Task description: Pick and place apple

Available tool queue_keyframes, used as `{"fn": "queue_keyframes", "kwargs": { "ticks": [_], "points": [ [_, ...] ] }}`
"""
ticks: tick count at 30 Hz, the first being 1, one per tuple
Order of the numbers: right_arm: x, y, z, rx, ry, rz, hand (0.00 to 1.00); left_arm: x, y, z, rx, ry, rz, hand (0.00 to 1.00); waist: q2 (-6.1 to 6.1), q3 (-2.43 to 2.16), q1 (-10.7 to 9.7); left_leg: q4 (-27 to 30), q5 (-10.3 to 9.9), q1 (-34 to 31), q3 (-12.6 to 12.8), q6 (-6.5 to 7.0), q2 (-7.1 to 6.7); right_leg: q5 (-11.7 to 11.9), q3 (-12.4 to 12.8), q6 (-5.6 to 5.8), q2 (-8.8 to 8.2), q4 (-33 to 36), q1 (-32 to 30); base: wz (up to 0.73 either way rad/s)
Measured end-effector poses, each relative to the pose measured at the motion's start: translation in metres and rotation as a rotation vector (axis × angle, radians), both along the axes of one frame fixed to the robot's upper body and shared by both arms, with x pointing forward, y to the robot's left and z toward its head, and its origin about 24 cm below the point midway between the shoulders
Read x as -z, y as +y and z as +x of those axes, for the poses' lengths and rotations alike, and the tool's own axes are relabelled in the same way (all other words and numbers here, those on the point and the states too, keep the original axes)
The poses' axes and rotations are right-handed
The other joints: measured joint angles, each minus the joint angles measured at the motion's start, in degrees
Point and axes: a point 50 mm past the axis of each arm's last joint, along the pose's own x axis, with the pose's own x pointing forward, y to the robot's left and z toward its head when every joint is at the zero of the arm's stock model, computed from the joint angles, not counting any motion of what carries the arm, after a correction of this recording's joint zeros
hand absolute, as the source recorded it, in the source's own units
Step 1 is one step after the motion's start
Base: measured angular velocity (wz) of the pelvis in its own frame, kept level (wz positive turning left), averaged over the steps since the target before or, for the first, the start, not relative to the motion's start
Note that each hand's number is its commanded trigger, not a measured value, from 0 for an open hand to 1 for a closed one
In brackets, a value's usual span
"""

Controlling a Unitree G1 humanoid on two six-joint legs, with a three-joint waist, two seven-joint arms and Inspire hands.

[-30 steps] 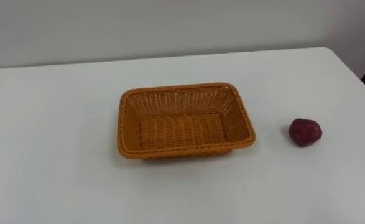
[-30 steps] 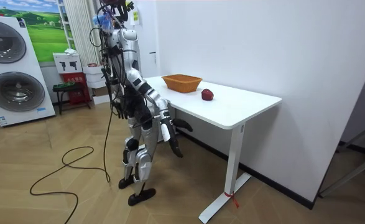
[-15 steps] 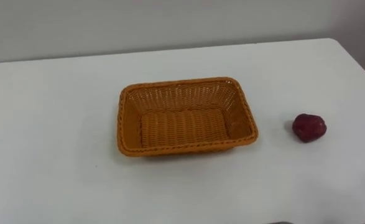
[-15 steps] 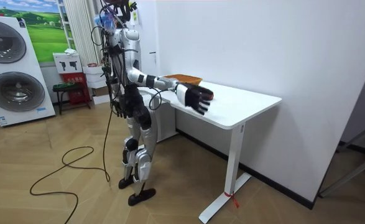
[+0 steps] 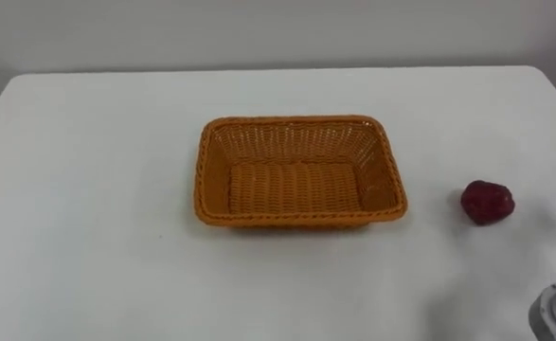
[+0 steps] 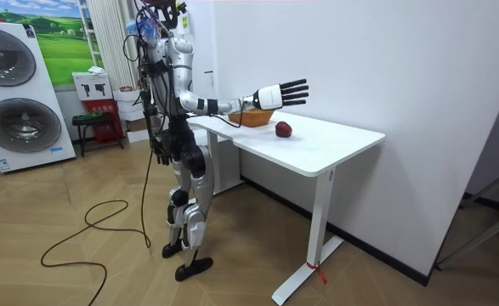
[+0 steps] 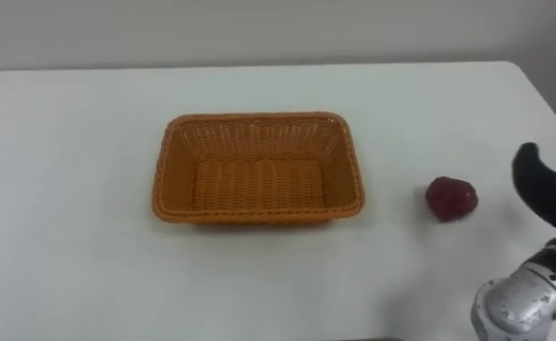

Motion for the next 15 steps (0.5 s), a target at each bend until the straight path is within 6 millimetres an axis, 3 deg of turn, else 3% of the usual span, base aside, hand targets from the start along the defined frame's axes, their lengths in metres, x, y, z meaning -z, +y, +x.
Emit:
{"fn": "queue_keyframes", "kwargs": {
  "ticks": [5, 15],
  "points": [
    [0.031, 0.016, 0.003, -0.155, 0.167, 0.038, 0.00, 0.001, -0.002, 0.003, 0.017, 0.000, -0.014, 0.00, -0.43, -0.06, 0.4, 0.1, 0.1, 0.0, -0.8, -0.03, -0.04, 0.0, -0.6, -0.01, -0.01, -0.1, 0.2, 0.07],
    [0.044, 0.024, 0.004, -0.257, 0.255, 0.056, 0.00, 0.002, -0.005, 0.004, 0.033, 0.004, -0.039, 0.00, -0.20, -0.15, 0.6, 0.0, 0.1, 0.1, -1.1, -0.02, -0.07, 0.3, -0.9, -0.04, 0.01, -1.1, 1.1, 0.01]
  ]
}}
